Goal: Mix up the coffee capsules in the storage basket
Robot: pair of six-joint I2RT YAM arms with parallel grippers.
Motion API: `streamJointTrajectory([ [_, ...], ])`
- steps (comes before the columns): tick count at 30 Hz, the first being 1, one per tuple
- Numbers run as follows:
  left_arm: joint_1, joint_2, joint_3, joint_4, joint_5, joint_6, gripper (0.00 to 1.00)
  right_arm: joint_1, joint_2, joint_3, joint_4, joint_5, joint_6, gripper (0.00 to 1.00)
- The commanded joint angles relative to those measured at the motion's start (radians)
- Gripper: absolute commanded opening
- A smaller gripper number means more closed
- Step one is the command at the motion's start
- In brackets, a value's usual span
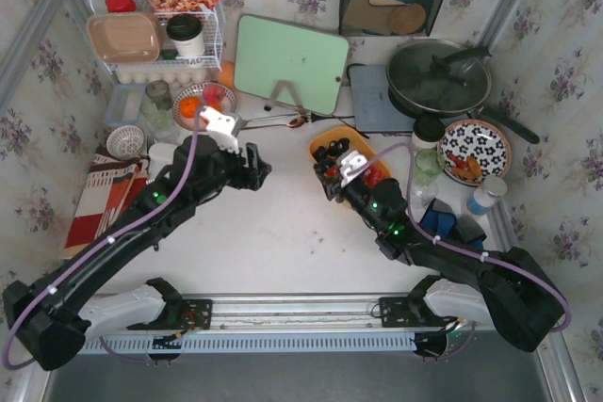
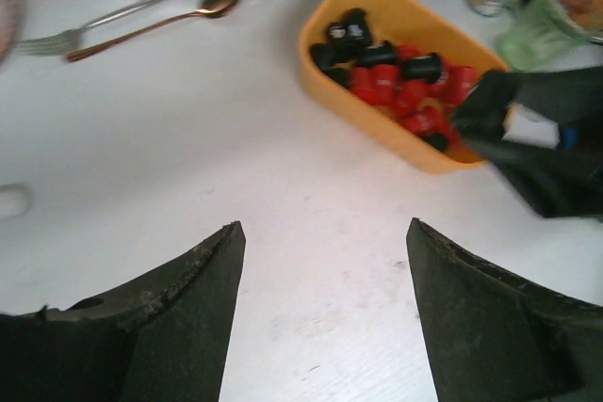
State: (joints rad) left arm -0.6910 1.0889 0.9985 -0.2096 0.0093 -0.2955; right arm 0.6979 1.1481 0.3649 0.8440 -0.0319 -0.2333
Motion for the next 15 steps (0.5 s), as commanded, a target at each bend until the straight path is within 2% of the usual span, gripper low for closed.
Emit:
streamJointTrajectory([
  [1,0.001,-0.09,-0.058,-0.046,-0.235,0.02,0.72,-0.019,-0.003,0.066,-0.245,0.367,0.299,0.27],
  [8,0.002,-0.194,-0.155,-0.02,-0.308,0.012,0.74,-0.095,0.095,0.175,-0.538,0.448,0.593,0.28],
  [15,0.002,-0.202,-0.183,-0.026,-0.307,0.012,0.74,-0.197,0.226,0.202,-0.45,0.349,0.66,0.3],
])
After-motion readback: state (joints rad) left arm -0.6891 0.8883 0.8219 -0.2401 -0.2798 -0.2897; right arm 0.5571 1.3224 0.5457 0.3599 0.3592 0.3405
